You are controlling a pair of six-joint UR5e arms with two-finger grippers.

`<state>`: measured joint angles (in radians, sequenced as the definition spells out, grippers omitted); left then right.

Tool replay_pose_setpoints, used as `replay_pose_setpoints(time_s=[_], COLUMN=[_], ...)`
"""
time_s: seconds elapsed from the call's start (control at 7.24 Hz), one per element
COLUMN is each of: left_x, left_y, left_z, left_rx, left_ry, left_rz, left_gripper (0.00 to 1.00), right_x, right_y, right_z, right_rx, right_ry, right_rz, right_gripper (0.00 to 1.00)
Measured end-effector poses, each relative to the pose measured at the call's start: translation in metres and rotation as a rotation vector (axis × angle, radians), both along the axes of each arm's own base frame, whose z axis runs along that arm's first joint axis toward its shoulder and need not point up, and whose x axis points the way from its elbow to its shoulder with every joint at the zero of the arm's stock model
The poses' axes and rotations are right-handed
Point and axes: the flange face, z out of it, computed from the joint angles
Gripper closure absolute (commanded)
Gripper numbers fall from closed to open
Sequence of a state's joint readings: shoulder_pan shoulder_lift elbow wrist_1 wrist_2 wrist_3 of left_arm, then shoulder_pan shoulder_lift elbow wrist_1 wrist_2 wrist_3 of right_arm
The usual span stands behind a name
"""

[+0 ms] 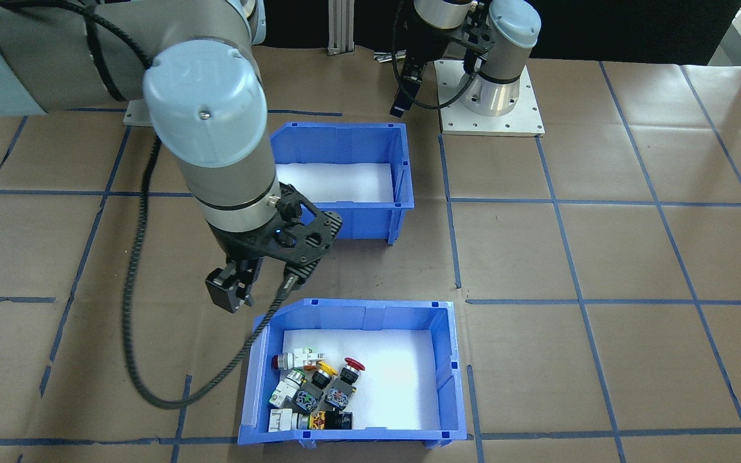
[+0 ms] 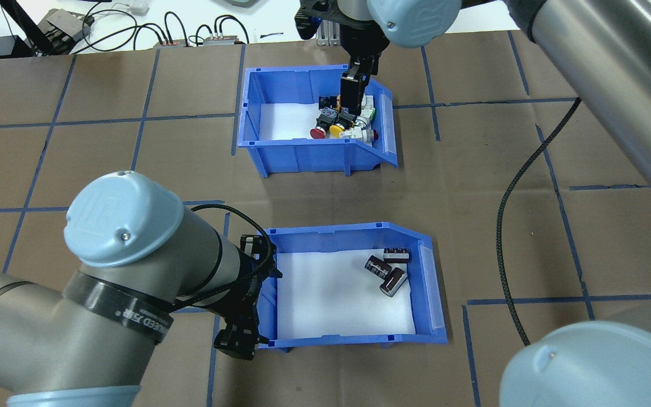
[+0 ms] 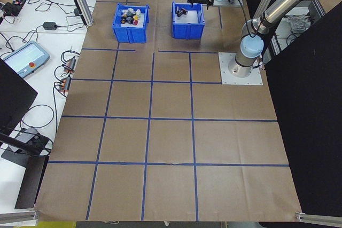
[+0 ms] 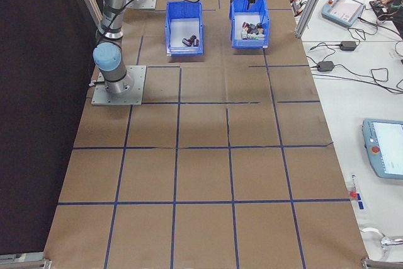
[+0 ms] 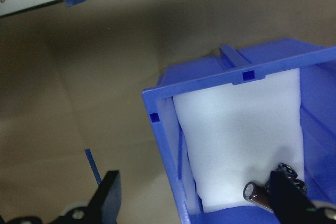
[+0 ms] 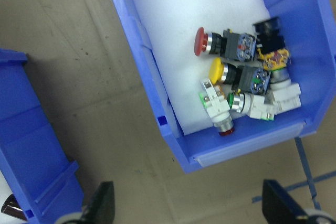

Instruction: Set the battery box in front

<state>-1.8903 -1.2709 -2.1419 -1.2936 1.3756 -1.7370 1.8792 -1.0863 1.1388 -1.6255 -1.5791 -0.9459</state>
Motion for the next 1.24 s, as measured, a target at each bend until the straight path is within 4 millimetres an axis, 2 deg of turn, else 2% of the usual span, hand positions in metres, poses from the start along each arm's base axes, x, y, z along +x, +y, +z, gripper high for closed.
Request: replay_pose_setpoints(time_s=[0.41,0.69,1.24], left_x=[-0.032,-0.048,-0.060], left_y=[0.001,0.010,0.037], left_z=[-0.038,-0.055,-0.080], left_rx=[0.054,0.068,0.053], left_ry=[-0.030,-0.038,-0.023], left_rz=[0.055,0.092,0.146], left_gripper=[0.02,0.02,0.02], right_x=[0.062,0.080,0.115], right_y=[0.003,0.001,-0.001], right_z=[-0.036,-0.065,-0.136], right_rx=[-0.048,-0.032,-0.003], right_ry=[-0.012,-0.004,0.007], right_rz=[0.192,0.238,0.271], right_gripper=[0.00,0.00,0.02])
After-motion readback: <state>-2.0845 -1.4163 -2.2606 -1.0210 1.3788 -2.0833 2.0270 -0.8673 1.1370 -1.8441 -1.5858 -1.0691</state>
